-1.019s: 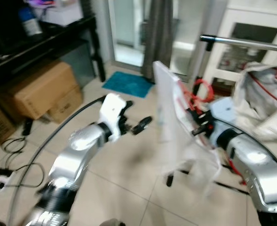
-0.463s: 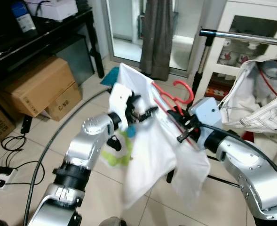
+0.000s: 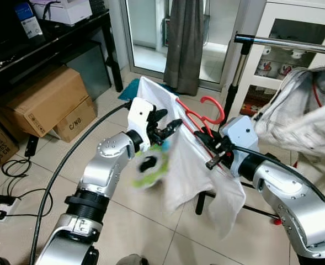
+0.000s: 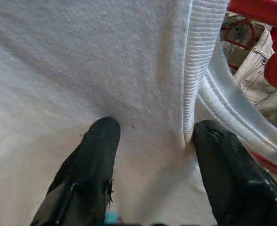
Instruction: Hang hanger
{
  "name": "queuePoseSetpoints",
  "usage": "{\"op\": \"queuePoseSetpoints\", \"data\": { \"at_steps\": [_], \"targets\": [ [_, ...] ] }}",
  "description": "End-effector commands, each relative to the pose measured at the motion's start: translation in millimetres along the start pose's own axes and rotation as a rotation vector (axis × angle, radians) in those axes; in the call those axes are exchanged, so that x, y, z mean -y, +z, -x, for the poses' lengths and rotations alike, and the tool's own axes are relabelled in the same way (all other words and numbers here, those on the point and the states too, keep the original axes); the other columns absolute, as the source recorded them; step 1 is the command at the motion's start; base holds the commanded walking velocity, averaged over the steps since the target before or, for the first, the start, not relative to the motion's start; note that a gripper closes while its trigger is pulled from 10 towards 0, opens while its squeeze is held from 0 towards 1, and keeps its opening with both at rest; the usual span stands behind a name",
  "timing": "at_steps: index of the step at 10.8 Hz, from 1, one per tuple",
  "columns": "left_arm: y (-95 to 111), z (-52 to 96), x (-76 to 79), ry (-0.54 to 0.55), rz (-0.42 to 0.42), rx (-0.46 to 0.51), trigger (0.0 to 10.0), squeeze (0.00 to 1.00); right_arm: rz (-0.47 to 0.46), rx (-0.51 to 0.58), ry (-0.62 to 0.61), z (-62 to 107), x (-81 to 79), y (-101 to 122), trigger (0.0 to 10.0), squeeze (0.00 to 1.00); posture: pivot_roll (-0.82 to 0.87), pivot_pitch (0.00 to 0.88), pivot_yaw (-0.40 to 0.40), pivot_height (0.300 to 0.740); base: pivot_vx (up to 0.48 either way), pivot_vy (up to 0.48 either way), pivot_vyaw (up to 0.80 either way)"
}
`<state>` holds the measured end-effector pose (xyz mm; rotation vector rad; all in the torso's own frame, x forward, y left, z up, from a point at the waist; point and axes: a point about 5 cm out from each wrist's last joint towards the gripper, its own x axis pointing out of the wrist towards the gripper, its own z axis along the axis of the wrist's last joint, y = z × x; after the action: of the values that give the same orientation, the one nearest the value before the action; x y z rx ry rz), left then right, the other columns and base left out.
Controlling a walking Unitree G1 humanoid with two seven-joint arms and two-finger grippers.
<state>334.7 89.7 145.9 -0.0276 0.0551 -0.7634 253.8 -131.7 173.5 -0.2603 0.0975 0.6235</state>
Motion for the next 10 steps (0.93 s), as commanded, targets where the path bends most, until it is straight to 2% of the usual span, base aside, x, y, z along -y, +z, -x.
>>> {"op": "queuePoseSetpoints", "data": {
  "at_steps": [1,7,10],
  "targets": [
    [6.2,-2.1,-2.0,-0.001,-0.027,0.010,0.0,0.00,0.015,0.039,0.015,2.0,-3.6,9.6,0.0,0.00,-0.08,0.000,0.066,0.740,0.000,0.000,0.00],
    [4.7,-0.2,-9.2,0.013,-0.002,0.018,0.0,0.00,0.012,0.036,0.010,3.6,-4.2,8.9,0.0,0.00,-0.08,0.000,0.072,0.740,0.000,0.000,0.00],
    [12.5,6.4,-10.2,0.008,0.030,0.077,0.0,0.00,0.008,-0.011,-0.052,3.4,3.9,1.9,0.0,0.00,-0.07,0.000,0.071,0.740,0.000,0.000,0.00]
  ]
}}
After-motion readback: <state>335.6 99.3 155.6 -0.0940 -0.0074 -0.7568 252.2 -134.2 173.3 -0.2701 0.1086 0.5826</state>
